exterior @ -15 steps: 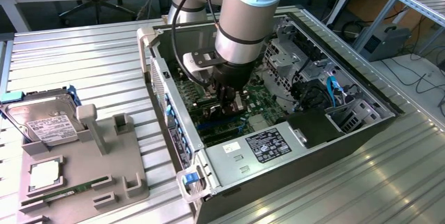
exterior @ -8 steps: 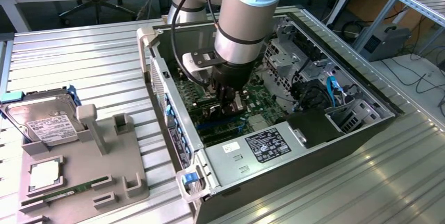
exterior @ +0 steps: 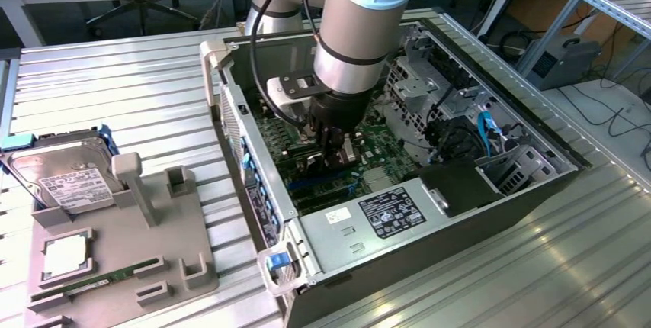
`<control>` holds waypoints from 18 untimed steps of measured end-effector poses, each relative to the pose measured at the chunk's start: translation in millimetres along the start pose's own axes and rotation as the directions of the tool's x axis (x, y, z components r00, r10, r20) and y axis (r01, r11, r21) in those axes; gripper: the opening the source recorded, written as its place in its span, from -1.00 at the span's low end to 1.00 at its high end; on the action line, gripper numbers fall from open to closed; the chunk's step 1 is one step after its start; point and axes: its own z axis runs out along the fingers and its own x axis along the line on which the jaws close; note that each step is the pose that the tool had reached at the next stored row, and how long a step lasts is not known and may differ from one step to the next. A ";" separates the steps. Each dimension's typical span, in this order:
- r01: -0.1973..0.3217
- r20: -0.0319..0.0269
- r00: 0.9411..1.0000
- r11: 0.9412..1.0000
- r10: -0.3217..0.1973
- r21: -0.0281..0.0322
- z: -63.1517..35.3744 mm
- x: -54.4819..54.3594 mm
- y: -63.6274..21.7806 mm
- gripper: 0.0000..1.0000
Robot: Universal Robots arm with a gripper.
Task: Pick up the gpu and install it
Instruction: 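Insert the gpu into the slot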
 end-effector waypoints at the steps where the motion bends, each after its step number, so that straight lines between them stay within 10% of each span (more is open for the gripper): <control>1: 0.000 0.000 1.000 1.000 0.000 0.000 0.0 0.0 0.0 -0.46; 18: 0.000 0.000 1.000 1.000 0.000 0.000 1.3 0.1 0.0 -0.46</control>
